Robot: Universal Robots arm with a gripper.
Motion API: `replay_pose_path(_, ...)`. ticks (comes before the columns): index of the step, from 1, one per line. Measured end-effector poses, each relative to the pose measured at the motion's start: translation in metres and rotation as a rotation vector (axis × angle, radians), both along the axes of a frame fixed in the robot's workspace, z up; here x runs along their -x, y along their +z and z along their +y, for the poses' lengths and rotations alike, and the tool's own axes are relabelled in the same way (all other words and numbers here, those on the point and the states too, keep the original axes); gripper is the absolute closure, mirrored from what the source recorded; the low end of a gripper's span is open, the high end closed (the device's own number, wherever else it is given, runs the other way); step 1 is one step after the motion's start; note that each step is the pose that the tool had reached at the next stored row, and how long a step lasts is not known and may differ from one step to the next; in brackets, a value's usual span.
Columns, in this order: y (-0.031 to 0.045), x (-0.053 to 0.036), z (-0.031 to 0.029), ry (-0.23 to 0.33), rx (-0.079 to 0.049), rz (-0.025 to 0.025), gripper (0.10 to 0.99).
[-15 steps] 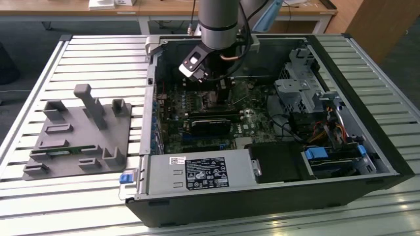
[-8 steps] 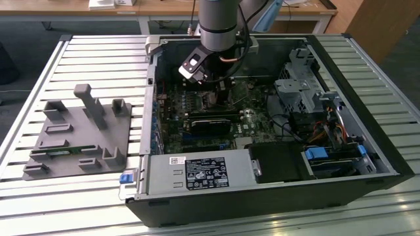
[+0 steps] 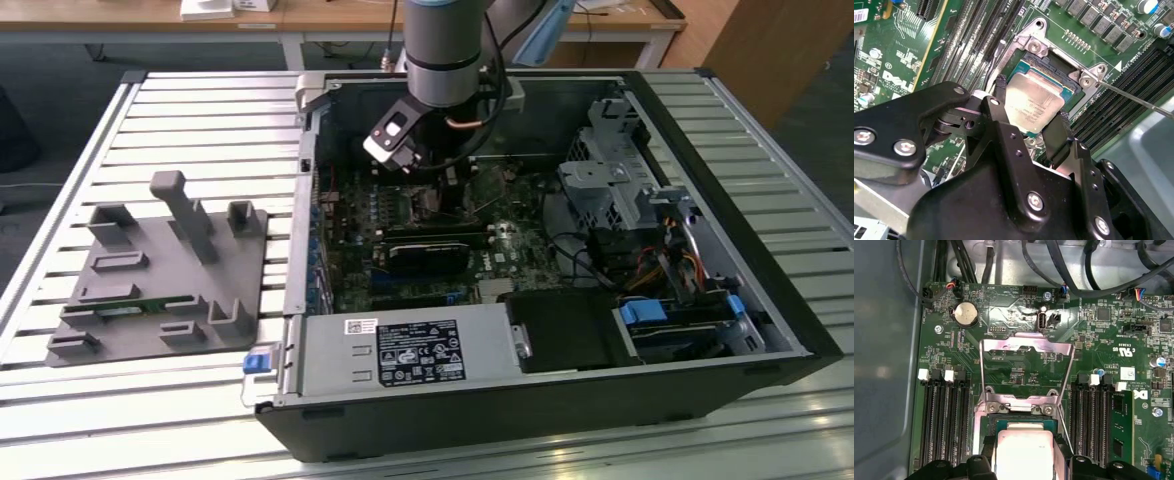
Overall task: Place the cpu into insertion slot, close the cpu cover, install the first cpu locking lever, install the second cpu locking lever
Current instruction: 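Place the cpu into insertion slot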
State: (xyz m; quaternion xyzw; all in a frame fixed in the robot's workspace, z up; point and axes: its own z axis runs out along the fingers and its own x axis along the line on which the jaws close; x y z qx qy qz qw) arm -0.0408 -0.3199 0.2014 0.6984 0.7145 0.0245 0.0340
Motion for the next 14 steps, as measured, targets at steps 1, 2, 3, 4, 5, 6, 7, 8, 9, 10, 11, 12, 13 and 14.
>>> replay_pose_path(1, -0.0005, 0.0000, 0.0003, 0.000, 0.000, 0.0000, 0.549)
replay_pose_path(2, -0.0011, 0.0000, 0.0006, 0.000, 0.000, 0.0000, 0.549)
replay_pose_path(3, -0.0016, 0.0000, 0.0010, 0.000, 0.000, 0.0001, 0.549)
replay_pose_path(4, -0.0022, 0.0000, 0.0014, 0.000, 0.000, 0.0000, 0.549)
replay_pose_path(5, -0.0027, 0.0000, 0.0018, 0.000, 0.000, 0.0000, 0.549)
replay_pose_path(6, -0.0033, 0.0000, 0.0022, 0.000, 0.000, -0.0001, 0.549)
replay_pose_path(7, -0.0038, 0.0000, 0.0025, 0.000, 0.000, -0.0001, 0.549)
replay_pose_path(8, -0.0044, 0.0000, 0.0028, 0.000, 0.000, -0.0001, 0.549)
replay_pose_path(9, -0.0051, 0.0000, 0.0031, 0.000, 0.000, -0.0001, 0.549)
replay_pose_path(10, -0.0058, 0.0000, 0.0034, 0.000, 0.000, 0.0000, 0.549)
replay_pose_path(11, -0.0065, 0.0001, 0.0036, 0.000, 0.000, 0.0000, 0.549)
replay_pose_path(12, -0.0071, 0.0003, 0.0037, 0.000, 0.000, 0.0001, 0.549)
replay_pose_path(13, -0.0077, 0.0004, 0.0038, 0.000, 0.000, 0.0001, 0.549)
replay_pose_path(14, -0.0083, 0.0004, 0.0038, 0.000, 0.000, 0.0001, 0.549)
